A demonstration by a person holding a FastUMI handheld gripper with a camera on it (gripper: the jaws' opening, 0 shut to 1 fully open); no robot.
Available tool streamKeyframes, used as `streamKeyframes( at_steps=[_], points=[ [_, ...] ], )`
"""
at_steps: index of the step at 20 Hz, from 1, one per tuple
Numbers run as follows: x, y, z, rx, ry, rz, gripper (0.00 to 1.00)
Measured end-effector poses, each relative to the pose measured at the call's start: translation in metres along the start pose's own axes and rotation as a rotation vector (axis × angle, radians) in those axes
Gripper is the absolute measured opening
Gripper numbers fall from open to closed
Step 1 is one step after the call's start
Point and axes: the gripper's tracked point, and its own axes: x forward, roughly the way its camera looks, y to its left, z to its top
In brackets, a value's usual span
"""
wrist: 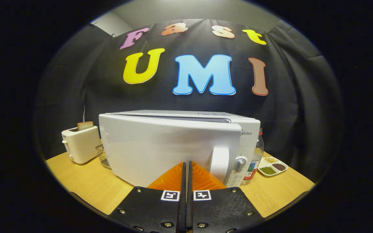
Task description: Open the microwave, put the food inside, and close the microwave door.
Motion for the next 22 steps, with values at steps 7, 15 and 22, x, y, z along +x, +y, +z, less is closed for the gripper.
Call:
streamKeyframes(
  at_steps=[7, 15, 22],
  points=[
    [0.048, -0.010, 0.006, 0.036, 0.009, -0.060, 0.01],
    [0.030, -0.018, 0.008, 0.032, 0.043, -0.087, 0.02],
    [-0.026, -0.022, 0.024, 0.105, 0.092, -0.011, 0.02]
  ],
)
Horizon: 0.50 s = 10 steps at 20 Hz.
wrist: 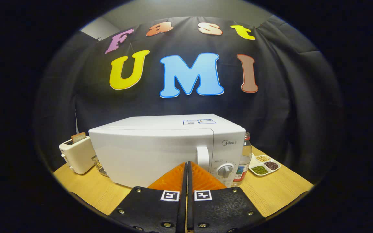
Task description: Open the microwave, put the food inside, and close the microwave door.
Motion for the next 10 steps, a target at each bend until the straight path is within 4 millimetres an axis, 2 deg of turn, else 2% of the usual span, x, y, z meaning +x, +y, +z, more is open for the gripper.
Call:
streamKeyframes(
  at_steps=[6, 8, 10],
  points=[
    [-0.054, 0.004, 0.016, 0.001, 0.002, 0.066, 0.02],
    [-0.075, 0.009, 0.028, 0.003, -0.008, 0.099, 0.02],
    [-0.098, 0.015, 0.050, -0.001, -0.039, 0.128, 0.02]
  ],
)
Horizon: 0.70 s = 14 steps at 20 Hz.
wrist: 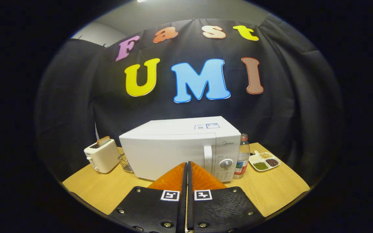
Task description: Open the microwave, put the food inside, and close the microwave door.
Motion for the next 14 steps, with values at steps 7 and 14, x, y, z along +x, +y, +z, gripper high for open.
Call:
streamKeyframes(
  at_steps=[7, 14],
  points=[
    [-0.048, 0.009, 0.075, -0.040, -0.135, 0.009, 0.02],
    [-0.048, -0.010, 0.094, -0.025, -0.171, -0.083, 0.02]
  ],
)
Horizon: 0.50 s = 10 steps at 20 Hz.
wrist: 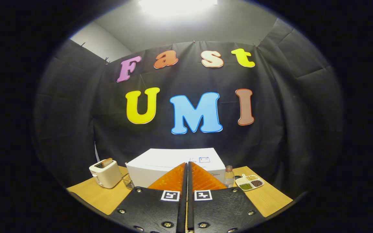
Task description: Open the microwave, put the food inside, and close the microwave door.
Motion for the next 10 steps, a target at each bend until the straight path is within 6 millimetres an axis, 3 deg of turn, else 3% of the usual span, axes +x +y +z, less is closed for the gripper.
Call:
streamKeyframes(
  at_steps=[6, 9, 10],
  points=[
    [0.002, -0.014, 0.004, 0.051, -0.024, -0.087, 0.07],
    [0.001, -0.018, 0.006, 0.058, -0.034, -0.130, 0.86],
    [0.001, -0.013, 0.005, 0.050, -0.022, -0.111, 0.92]
  ],
)
